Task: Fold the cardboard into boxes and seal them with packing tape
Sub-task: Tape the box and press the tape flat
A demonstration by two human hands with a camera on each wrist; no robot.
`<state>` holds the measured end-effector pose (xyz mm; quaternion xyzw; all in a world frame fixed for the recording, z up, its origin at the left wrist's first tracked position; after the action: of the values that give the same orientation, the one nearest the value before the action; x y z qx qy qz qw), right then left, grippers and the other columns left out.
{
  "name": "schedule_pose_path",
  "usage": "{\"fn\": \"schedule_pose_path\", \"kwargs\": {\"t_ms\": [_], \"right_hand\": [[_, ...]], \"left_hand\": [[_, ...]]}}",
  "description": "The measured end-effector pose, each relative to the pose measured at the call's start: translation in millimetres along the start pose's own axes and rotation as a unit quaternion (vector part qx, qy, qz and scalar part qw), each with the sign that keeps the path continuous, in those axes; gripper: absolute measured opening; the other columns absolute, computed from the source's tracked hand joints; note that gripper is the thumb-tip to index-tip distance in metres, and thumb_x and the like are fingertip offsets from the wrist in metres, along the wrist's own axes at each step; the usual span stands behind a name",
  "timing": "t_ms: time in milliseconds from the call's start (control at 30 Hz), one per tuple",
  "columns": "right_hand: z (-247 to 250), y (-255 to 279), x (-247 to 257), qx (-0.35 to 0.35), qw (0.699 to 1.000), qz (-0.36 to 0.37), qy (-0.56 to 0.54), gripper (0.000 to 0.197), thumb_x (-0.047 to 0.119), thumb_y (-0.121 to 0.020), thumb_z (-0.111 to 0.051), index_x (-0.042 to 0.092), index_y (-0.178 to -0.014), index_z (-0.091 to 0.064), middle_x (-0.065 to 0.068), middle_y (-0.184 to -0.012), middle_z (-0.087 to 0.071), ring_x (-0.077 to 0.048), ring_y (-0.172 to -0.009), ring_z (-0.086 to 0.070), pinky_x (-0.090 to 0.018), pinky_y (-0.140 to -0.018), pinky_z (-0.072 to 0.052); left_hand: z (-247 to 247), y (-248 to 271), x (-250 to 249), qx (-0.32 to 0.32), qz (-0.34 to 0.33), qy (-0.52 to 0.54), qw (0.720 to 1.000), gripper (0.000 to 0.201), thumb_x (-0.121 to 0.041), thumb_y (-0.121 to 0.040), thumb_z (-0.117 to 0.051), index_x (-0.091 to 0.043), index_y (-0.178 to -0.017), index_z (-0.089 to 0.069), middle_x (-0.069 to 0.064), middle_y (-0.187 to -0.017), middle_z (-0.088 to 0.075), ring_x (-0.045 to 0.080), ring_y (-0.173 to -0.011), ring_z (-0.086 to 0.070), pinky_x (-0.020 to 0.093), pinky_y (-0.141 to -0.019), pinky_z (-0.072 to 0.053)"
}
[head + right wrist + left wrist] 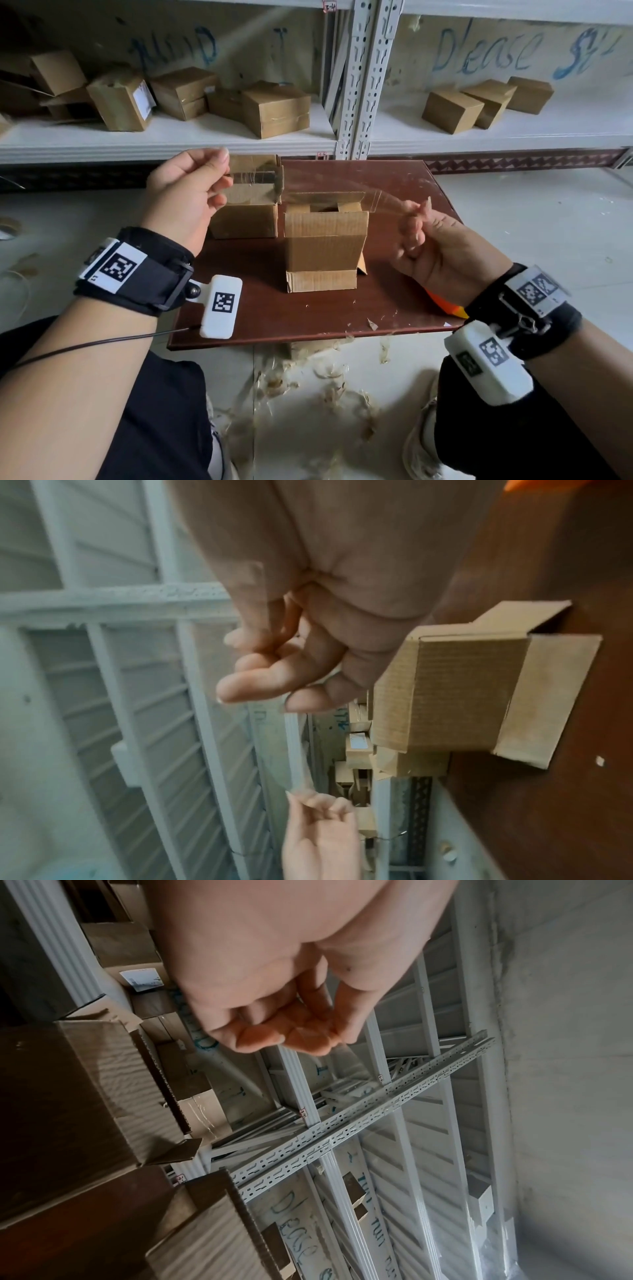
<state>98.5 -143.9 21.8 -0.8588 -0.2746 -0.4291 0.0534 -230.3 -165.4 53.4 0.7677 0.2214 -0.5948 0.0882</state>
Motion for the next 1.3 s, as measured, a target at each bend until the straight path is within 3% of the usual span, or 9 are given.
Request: {"fn": "schedule_pose_path", "kwargs": {"t_ms": [133, 267, 367, 467, 667, 867, 1033, 1133, 1300], "right_hand": [[14, -6, 7, -0.062, 0.994, 0.001, -0.094, 0.022, 0.012, -0.089, -0.06, 0.011, -0.103, -0.078, 0.002, -0.088, -0.072, -0.003, -0.067, -0.068, -0.024, -0.068, -0.061], [19, -14, 12, -0.05, 0.99, -0.004, -0.131, 0.039, -0.001, -0.082, -0.045, -0.002, -0.104, -0.078, -0.012, -0.103, -0.074, -0.017, -0.09, -0.075, -0.037, -0.084, -0.063], [23, -19, 16, -0.051, 0.994, 0.021, -0.09, 0.055, -0.011, -0.073, -0.036, -0.002, -0.11, -0.075, -0.012, -0.108, -0.072, -0.021, -0.099, -0.072, -0.038, -0.09, -0.061], [24, -22, 22, -0.054, 0.996, 0.064, 0.001, 0.056, -0.02, -0.073, -0.046, 0.008, -0.115, -0.071, -0.005, -0.106, -0.073, -0.018, -0.103, -0.07, -0.034, -0.095, -0.055], [35, -24, 28, -0.125, 0.98, 0.12, 0.095, 0.026, -0.001, -0.077, -0.075, 0.013, -0.099, -0.076, -0.007, -0.096, -0.074, -0.018, -0.094, -0.071, -0.037, -0.095, -0.052], [30, -22, 43, -0.165, 0.961, 0.168, 0.145, 0.019, 0.013, -0.079, -0.078, 0.012, -0.098, -0.076, -0.006, -0.095, -0.072, -0.015, -0.089, -0.066, -0.035, -0.093, -0.051], [23, -20, 63, -0.174, 0.949, 0.218, 0.15, 0.016, 0.019, -0.082, -0.079, 0.017, -0.098, -0.08, -0.006, -0.102, -0.074, -0.016, -0.095, -0.068, -0.031, -0.09, -0.054], [19, -27, 71, -0.16, 0.95, 0.223, 0.149, 0.015, 0.019, -0.083, -0.079, 0.017, -0.097, -0.08, -0.005, -0.093, -0.075, -0.017, -0.09, -0.071, -0.037, -0.095, -0.053], [19, -46, 58, -0.16, 0.961, 0.168, 0.151, 0.011, 0.015, -0.091, -0.075, 0.011, -0.101, -0.075, -0.006, -0.083, -0.072, -0.015, -0.076, -0.07, -0.046, -0.1, -0.054]], "left_hand": [[9, -3, 2, -0.032, 0.003, 0.011, 0.999, 0.007, -0.017, -0.094, -0.073, -0.021, -0.089, -0.074, -0.005, -0.081, -0.068, 0.009, -0.074, -0.057, 0.024, -0.068, -0.042], [15, -7, 2, -0.05, 0.01, 0.018, 0.999, 0.005, -0.018, -0.092, -0.075, -0.021, -0.089, -0.075, -0.004, -0.082, -0.07, 0.01, -0.075, -0.06, 0.026, -0.068, -0.044], [14, -7, 1, -0.047, 0.009, 0.019, 0.999, 0.003, -0.018, -0.093, -0.074, -0.021, -0.091, -0.074, -0.004, -0.083, -0.07, 0.01, -0.076, -0.061, 0.025, -0.068, -0.044], [10, -5, 1, -0.038, 0.007, 0.016, 0.999, 0.004, -0.018, -0.094, -0.073, -0.02, -0.091, -0.073, -0.005, -0.082, -0.068, 0.008, -0.074, -0.06, 0.025, -0.068, -0.043], [7, -4, 2, -0.043, 0.01, 0.021, 0.999, 0.002, -0.018, -0.094, -0.073, -0.02, -0.093, -0.072, -0.006, -0.081, -0.069, 0.008, -0.073, -0.061, 0.024, -0.068, -0.043], [8, -4, 3, -0.041, 0.013, 0.013, 0.999, 0.006, -0.018, -0.093, -0.074, -0.022, -0.094, -0.071, -0.006, -0.087, -0.07, 0.007, -0.078, -0.065, 0.024, -0.071, -0.045], [7, -7, 2, -0.043, -0.002, 0.003, 0.999, 0.013, -0.013, -0.092, -0.075, -0.024, -0.098, -0.071, -0.007, -0.091, -0.068, 0.006, -0.079, -0.065, 0.021, -0.069, -0.046], [6, -10, 4, -0.055, -0.013, 0.0, 0.998, 0.02, -0.01, -0.09, -0.076, -0.022, -0.105, -0.071, -0.008, -0.093, -0.067, 0.006, -0.083, -0.065, 0.02, -0.069, -0.048], [0, -15, 17, -0.108, 0.012, 0.048, 0.993, 0.037, -0.002, -0.086, -0.079, -0.01, -0.12, -0.067, 0.001, -0.103, -0.064, 0.01, -0.095, -0.07, 0.04, -0.095, -0.059]]}}
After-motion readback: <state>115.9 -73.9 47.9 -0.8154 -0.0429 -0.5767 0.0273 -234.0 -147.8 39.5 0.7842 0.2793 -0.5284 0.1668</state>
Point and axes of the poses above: each hand's wrist, its own y-axis away from the middle knuckle, its own z-axis out of the back of the hand, x = y × z, the point moved 8 cm from there along -y, towards the middle knuckle
